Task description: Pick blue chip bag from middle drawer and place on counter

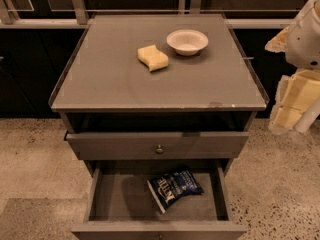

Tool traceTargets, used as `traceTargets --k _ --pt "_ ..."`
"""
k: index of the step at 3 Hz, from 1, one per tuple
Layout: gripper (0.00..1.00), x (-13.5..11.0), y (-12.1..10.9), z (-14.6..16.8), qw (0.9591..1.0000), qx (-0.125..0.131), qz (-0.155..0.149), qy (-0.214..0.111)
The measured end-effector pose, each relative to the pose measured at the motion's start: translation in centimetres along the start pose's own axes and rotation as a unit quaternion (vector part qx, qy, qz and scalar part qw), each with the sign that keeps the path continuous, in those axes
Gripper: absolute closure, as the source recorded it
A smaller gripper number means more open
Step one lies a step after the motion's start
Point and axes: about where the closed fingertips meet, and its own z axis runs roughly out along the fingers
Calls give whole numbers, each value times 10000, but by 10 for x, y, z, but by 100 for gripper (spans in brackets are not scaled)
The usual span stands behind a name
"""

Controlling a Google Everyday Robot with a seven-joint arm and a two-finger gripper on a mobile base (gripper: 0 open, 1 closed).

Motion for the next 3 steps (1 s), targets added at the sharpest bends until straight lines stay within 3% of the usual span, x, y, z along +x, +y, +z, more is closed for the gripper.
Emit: traceTargets --k 2,3 --pt "0 4 3 3 9999 91 44 -73" --pt "0 16 18 19 9986 157 449 -234"
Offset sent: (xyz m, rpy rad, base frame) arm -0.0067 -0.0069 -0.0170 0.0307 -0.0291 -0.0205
